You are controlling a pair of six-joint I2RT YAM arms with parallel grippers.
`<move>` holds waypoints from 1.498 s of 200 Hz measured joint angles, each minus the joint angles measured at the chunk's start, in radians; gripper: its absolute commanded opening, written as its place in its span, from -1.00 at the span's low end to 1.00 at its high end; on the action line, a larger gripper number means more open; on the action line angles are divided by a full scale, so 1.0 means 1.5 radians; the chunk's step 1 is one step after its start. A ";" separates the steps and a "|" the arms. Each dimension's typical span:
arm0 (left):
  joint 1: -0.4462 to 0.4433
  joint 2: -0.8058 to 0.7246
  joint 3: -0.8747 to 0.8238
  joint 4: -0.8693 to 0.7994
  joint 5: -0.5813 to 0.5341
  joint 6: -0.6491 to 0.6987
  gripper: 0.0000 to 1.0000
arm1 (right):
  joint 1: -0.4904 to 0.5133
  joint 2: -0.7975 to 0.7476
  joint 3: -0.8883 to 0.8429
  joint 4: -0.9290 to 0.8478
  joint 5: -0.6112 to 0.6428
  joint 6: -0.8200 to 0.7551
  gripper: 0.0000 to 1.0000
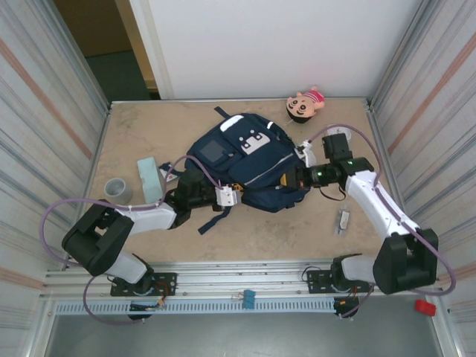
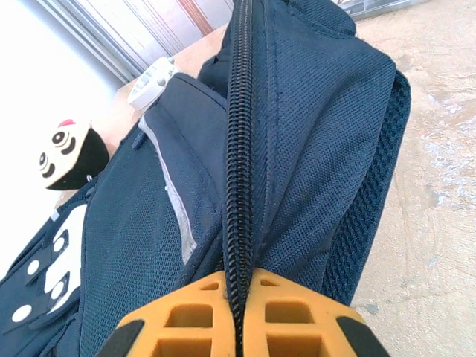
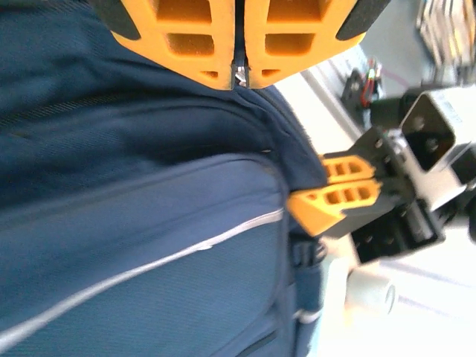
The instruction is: Pack the student bag
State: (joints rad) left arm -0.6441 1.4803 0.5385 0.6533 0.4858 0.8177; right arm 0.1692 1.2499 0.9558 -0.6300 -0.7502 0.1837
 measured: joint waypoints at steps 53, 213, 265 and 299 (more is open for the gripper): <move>0.022 -0.041 -0.018 -0.017 0.010 -0.025 -0.46 | -0.060 -0.101 -0.094 0.073 0.016 0.099 -1.00; -0.104 -0.083 0.077 -0.213 0.004 -0.156 -1.00 | 0.263 -0.097 -0.068 0.135 0.180 0.200 -1.00; -0.056 -0.181 0.027 -0.211 0.017 -0.152 -1.00 | 0.053 -0.156 -0.151 0.164 0.155 0.239 -1.00; -0.030 -0.274 0.005 -0.263 0.054 -0.155 -1.00 | -0.052 -0.152 -0.197 0.215 0.130 0.257 -1.00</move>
State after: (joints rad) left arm -0.6895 1.0695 0.5457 0.2592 0.5674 0.5846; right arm 0.0914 1.0225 0.6609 -0.3077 -0.5545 0.5686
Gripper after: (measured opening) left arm 0.080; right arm 0.064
